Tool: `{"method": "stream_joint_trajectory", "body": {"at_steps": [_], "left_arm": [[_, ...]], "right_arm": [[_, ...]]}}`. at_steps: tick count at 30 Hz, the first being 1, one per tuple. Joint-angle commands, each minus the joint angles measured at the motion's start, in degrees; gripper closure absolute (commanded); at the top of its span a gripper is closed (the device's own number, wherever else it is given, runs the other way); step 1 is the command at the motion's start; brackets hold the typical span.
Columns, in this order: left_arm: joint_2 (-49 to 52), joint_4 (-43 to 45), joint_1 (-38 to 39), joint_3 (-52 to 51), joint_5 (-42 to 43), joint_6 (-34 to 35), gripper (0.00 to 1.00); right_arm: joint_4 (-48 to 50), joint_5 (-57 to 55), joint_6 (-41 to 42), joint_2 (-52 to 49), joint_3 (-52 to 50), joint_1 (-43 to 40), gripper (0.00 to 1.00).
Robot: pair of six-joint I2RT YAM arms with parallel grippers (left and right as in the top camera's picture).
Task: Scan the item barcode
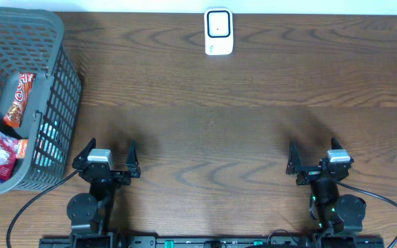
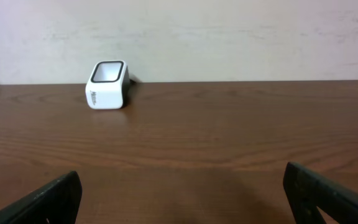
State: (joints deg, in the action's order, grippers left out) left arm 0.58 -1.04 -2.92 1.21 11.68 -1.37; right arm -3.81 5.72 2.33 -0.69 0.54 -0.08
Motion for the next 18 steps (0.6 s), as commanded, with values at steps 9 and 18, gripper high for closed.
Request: {"method": "stream_joint_trajectory", "body": {"at_steps": [9,18], "left_arm": [[-0.35,-1.92,-0.28,-0.98,0.55,-0.55,0.02],[-0.35,2.01,-0.13,-0.94,26.29,12.46,0.02]], "right_arm": [[-0.09,-0.24,0.39,0.37,-0.22,0.92,0.01],[-0.09,-0.24,0.42,0.37,-0.22,0.92,0.01]]}}
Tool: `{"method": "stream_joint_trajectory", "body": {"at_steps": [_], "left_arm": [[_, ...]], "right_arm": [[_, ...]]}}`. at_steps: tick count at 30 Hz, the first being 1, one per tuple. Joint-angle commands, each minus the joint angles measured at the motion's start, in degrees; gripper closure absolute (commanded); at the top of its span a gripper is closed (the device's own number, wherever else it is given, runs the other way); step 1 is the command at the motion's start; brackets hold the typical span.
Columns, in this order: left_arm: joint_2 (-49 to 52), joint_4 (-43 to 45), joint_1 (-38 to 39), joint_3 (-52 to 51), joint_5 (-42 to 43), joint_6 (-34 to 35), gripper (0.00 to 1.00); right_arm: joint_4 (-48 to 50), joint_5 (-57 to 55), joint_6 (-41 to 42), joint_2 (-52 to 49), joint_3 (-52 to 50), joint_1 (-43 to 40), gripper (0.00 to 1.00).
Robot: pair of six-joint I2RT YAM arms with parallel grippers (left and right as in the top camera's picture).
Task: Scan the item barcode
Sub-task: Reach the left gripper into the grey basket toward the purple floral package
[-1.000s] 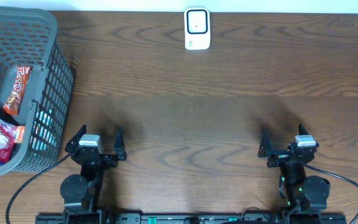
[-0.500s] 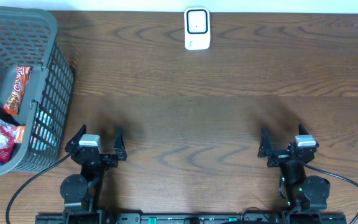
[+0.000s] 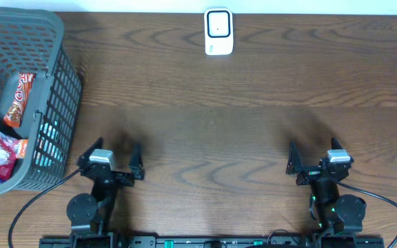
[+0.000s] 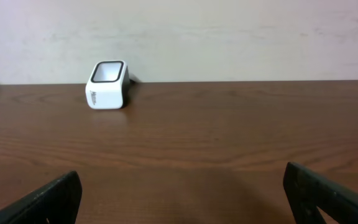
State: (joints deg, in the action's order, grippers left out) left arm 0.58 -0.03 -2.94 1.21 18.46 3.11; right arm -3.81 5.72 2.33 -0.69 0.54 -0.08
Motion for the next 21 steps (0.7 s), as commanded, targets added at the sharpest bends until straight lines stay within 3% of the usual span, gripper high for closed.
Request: {"method": "stream_joint_trajectory", "body": {"at_steps": [1,5,7,8,12,17,21], "left_arm": [[-0.35,2.25,-0.11,-0.94,21.7,8.0,0.02],[-0.35,20.63,-0.11,-0.04,23.39,17.77,0.02],[-0.28,29.55,-0.15,2.08,19.76,18.86,0.02],[-0.17,29.92,-0.15,3.52,17.33,18.84,0.02],[4.98,22.56,-0.17,13.92,6.12,11.15,0.02],[22.05,1.29,-0.15,32.92,-14.82,8.7,0.02],[37.9,-4.87,-0.22,47.21,-16.26,6.32,0.02]], "right_arm": [[-0.09,-0.24,0.39,0.37,-0.22,0.92,0.01],[-0.09,-0.24,0.39,0.37,-0.22,0.92,0.01],[-0.09,-0.24,0.39,0.37,-0.22,0.92,0.01],[-0.09,-0.24,0.39,0.37,-0.22,0.92,0.01],[-0.09,-0.24,0.42,0.37,-0.22,0.92,0.01],[-0.09,-0.24,0.39,0.37,-0.22,0.92,0.01],[-0.09,-0.24,0.42,0.37,-0.22,0.92,0.01]]}}
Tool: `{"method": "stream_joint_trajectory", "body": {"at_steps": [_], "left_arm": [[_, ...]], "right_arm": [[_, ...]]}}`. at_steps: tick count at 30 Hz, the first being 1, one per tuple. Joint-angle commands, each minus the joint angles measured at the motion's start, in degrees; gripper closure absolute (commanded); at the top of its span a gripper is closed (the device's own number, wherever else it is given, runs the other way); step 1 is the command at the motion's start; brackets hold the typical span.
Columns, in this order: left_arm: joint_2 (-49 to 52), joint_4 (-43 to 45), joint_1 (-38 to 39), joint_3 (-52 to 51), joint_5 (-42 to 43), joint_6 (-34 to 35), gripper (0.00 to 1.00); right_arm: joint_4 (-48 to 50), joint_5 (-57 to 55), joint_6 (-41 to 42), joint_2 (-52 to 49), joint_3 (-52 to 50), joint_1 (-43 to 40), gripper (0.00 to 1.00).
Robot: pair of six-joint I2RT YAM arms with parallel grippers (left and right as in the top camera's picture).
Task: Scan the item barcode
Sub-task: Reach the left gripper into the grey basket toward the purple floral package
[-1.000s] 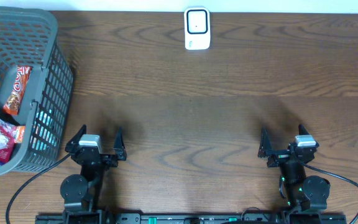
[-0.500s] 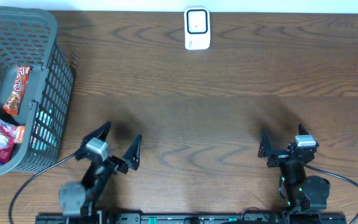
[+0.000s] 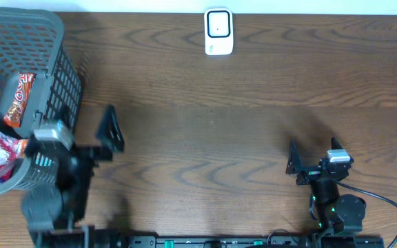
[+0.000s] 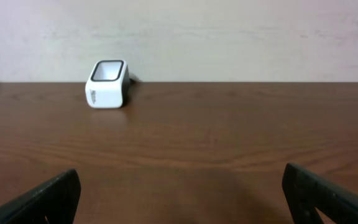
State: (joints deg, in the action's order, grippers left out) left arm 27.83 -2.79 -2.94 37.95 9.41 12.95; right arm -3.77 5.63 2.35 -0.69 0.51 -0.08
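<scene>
The white barcode scanner (image 3: 218, 31) stands at the table's far edge, also in the right wrist view as the scanner (image 4: 107, 84), far ahead and left. Snack packets lie in the grey basket (image 3: 19, 27): a red packet (image 3: 19, 96) and a pink-purple one. My left gripper (image 3: 71, 129) is raised beside the basket's right wall, open, with one finger (image 3: 109, 127) showing and the other lost against the basket. My right gripper (image 3: 316, 157) rests open and empty near the front edge, its fingertips (image 4: 48, 199) spread wide.
The basket fills the left end of the brown wooden table (image 3: 240, 110). A pale wall (image 4: 229, 37) rises behind the table's far edge. Cables run from both arm bases along the front edge.
My left arm has lifted and swung left, from low at the front edge to up against the basket's right wall. The right arm, the scanner and the packets are unchanged.
Both grippers first sat open and low at the front edge. Then the left one had turned slightly while the right stayed still. Now the left gripper stands raised next to the basket, still open and holding nothing.
</scene>
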Motion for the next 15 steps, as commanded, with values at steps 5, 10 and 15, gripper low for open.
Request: {"method": "stream_joint_trajectory", "body": {"at_steps": [5,10,15], "left_arm": [[35.12,-20.59,-3.45,37.94,-7.3,-11.87,0.02],[47.39,-36.72,-10.64,53.0,-7.23,-11.63,0.02],[49.31,-42.12,-16.55,55.54,-8.0,-12.74,0.02]], "right_arm": [[-0.13,-0.15,0.39,0.37,-0.2,0.92,0.01],[-0.13,-0.15,0.37,0.37,-0.2,0.92,0.01],[-0.13,-0.15,0.37,0.37,-0.2,0.92,0.01]]}}
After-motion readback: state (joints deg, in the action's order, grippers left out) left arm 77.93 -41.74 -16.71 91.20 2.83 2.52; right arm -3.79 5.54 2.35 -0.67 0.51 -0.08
